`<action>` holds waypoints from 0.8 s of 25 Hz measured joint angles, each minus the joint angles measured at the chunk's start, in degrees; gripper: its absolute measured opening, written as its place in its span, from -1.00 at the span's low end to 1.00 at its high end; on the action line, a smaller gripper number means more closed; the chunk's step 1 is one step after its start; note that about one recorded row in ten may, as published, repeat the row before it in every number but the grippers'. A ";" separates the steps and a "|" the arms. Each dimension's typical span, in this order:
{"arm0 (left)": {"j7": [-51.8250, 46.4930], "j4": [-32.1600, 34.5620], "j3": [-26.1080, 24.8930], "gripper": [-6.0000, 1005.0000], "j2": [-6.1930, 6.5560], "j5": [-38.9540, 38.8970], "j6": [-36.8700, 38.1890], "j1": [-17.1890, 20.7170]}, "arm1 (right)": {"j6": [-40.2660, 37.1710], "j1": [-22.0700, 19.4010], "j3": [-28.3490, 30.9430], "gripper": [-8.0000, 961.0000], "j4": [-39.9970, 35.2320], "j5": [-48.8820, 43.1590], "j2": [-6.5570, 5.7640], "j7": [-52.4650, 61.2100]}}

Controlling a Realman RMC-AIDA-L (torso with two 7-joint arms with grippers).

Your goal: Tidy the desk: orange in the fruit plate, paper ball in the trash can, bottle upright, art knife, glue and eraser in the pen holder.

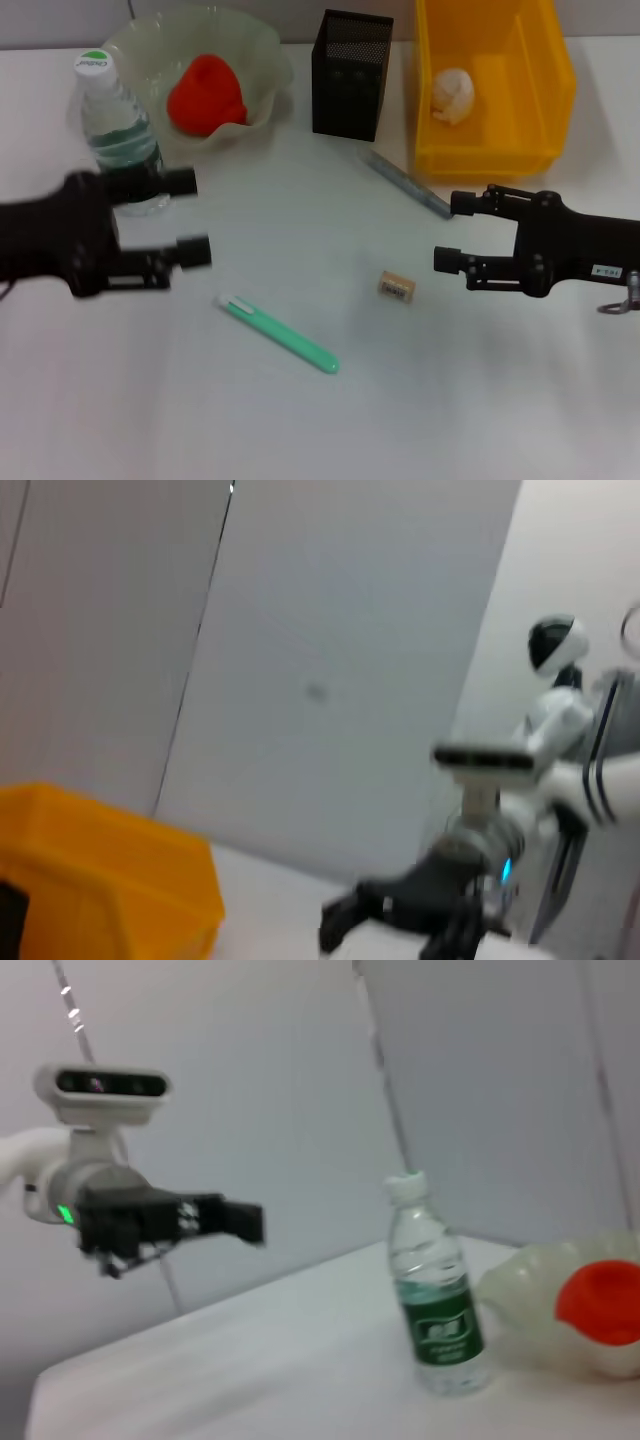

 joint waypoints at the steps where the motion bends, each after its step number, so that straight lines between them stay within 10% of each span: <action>1: 1.67 -0.11 -0.14 0.72 -0.23 1.15 -0.57 0.43 | -0.77 0.12 0.00 0.73 -2.18 -1.16 0.15 2.07; 12: 16.32 -11.19 -1.92 0.72 2.04 2.48 -3.75 3.17 | -13.14 13.51 -4.61 0.73 -25.85 -21.75 1.82 37.02; 20: 21.59 -13.04 -1.21 0.72 -0.20 9.04 -9.42 3.19 | -9.06 23.04 -16.88 0.73 -26.57 -30.12 2.65 46.36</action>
